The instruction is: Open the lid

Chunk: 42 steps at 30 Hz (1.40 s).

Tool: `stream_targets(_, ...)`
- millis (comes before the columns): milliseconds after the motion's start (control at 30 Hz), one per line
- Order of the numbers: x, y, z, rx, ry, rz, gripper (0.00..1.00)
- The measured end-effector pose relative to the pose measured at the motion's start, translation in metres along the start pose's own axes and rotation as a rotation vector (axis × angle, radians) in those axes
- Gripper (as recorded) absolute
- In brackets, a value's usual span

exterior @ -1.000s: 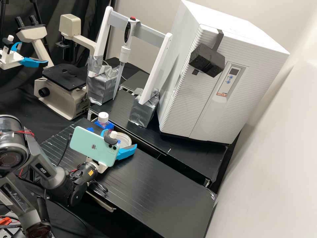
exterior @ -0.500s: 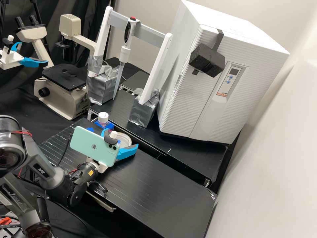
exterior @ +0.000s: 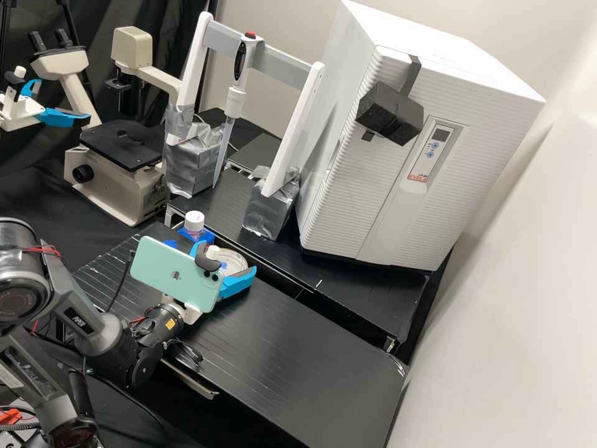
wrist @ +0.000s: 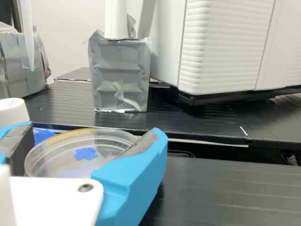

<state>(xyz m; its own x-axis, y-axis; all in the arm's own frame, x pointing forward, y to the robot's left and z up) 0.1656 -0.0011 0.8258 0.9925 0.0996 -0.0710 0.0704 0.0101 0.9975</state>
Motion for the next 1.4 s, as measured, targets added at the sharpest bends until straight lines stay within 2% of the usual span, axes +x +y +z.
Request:
stream_targets(100, 0.001, 0.0, 0.001, 0.014, -0.008, 0.006, 0.0)
stream_targets(367, 0.001, 0.0, 0.001, 0.01, -0.005, 0.01, 0.0)
stream_targets(533, -0.004, 0.009, -0.002, -0.006, -0.005, 0.064, 0.0)
stream_targets(800, -0.017, 0.025, -0.014, 0.0, 0.036, 0.174, 0.0)
stream_targets(933, -0.02, 0.03, -0.015, 0.006, 0.035, 0.22, 0.0)
stream_targets(1200, -0.011, 0.041, 0.014, 0.095, -0.091, 0.259, 0.0)
stream_targets(1400, -0.006, 0.054, 0.032, 0.128, -0.162, 0.301, 0.0)
